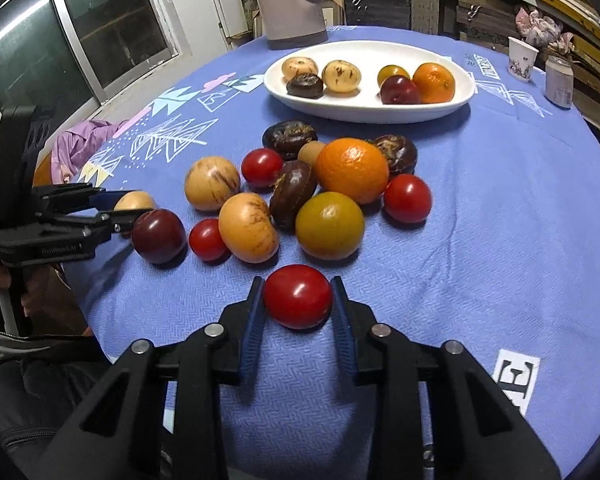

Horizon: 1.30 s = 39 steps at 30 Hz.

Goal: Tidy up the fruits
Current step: 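Grasp a pale yellow pear with the left tool while the right tool grasps a red tomato, then place the pale pear on the white plate with the left tool while the right tool places the tomato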

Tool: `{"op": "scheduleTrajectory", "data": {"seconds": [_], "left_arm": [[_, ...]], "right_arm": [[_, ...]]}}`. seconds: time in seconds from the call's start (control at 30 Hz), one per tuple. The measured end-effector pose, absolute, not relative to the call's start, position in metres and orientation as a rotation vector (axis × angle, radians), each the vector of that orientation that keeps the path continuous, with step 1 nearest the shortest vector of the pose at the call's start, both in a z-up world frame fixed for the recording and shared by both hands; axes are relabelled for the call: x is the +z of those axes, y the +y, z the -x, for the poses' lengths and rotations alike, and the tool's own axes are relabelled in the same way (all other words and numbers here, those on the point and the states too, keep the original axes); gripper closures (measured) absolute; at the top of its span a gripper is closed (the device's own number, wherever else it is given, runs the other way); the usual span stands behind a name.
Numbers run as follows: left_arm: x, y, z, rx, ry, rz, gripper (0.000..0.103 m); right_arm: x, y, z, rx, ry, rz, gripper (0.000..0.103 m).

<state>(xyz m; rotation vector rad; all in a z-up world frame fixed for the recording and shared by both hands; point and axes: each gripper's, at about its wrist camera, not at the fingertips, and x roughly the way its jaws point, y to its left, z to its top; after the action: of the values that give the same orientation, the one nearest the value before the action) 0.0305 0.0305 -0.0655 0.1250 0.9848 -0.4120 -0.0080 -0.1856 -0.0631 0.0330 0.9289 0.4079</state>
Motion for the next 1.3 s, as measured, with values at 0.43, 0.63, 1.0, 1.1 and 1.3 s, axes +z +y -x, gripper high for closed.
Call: {"op": "scheduleTrajectory", "data": {"seconds": [0.43, 0.63, 1.0, 1.1, 1.3], "left_arm": [[0.007, 0.01, -0.07, -0.386, 0.855, -0.138, 0.059], [0.028, -0.023, -0.131, -0.427, 0.847, -0.049, 0.059], [-0.001, -0.074, -0.249, -0.364, 0.952, -0.037, 0.059], [-0.01, -0.08, -0.259, -0.364, 0.968, -0.049, 0.059], [-0.023, -0.081, -0.271, -0.361, 0.983, -0.041, 0.059]], "right_arm": [[0.003, -0.209, -0.014, 0.385, 0.779, -0.035, 0.071], [0.025, -0.201, -0.075, 0.399, 0.749, -0.022, 0.071], [-0.02, -0.168, -0.171, 0.422, 0.889, 0.016, 0.071], [-0.027, -0.168, -0.178, 0.428, 0.901, 0.008, 0.071], [-0.037, -0.17, -0.187, 0.425, 0.923, -0.001, 0.07]]}}
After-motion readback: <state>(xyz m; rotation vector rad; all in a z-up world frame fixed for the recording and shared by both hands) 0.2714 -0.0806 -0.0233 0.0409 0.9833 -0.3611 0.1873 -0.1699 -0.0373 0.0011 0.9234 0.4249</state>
